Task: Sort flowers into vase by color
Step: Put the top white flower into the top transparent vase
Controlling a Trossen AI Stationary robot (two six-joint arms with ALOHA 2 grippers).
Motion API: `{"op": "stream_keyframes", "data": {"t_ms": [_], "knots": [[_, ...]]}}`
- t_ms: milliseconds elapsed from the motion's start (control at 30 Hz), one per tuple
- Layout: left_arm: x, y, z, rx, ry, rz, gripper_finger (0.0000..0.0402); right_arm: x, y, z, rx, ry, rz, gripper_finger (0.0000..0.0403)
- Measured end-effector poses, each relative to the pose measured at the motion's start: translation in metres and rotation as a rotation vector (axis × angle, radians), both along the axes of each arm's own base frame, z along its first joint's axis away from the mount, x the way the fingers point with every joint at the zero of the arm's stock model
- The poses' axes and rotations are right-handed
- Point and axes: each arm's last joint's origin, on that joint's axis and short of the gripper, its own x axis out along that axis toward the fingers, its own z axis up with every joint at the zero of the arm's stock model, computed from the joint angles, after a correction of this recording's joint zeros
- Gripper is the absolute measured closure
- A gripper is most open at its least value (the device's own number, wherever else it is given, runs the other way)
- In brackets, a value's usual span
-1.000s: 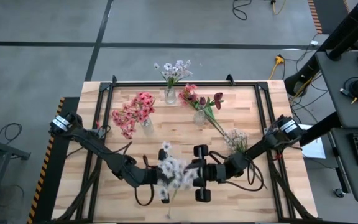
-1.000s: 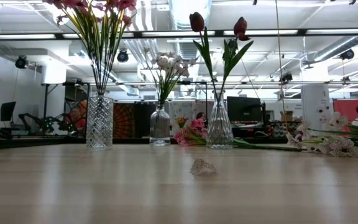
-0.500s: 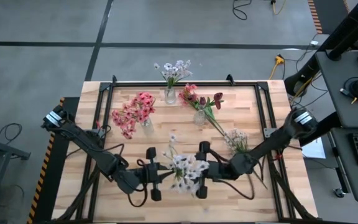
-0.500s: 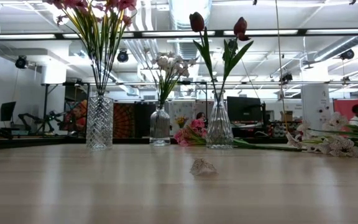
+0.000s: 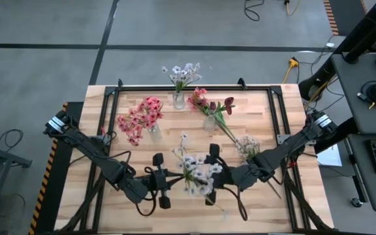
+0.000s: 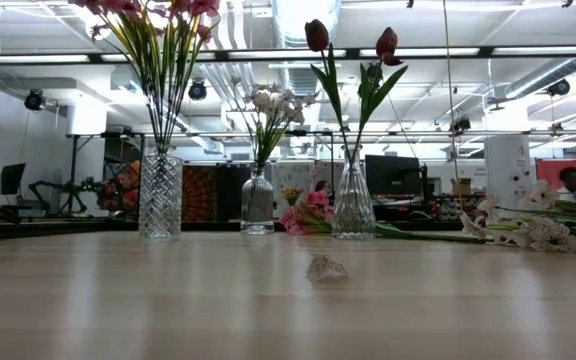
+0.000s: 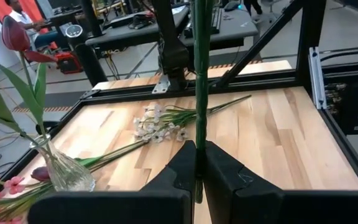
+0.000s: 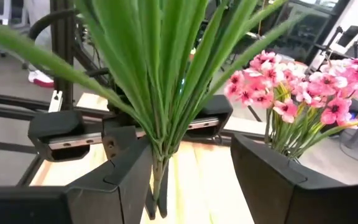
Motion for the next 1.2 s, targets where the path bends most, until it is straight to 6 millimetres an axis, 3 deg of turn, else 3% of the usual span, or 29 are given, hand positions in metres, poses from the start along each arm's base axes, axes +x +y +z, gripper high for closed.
{"op": "stream_keyframes", "data": {"t_ms": [633,1000,1200], "knots": [[0.0005,0.0016,-0.0019,-0.019,0.009,0.013,0.0400,0.0005,-0.0006,0.0031,0.000,-0.007,0.002,0.0244],[0.0004,0.0039,-0.0030,-0.003,0.008,0.063,0.0400,0.0009,0.0007,0.0037,0.044,-0.014,0.044,0.0206],[0.0003,0.0048,-0.0045,0.004,0.021,0.066,0.0400,0.0030,-0.0022,0.0080,0.043,-0.051,0.040,0.0205]]}}
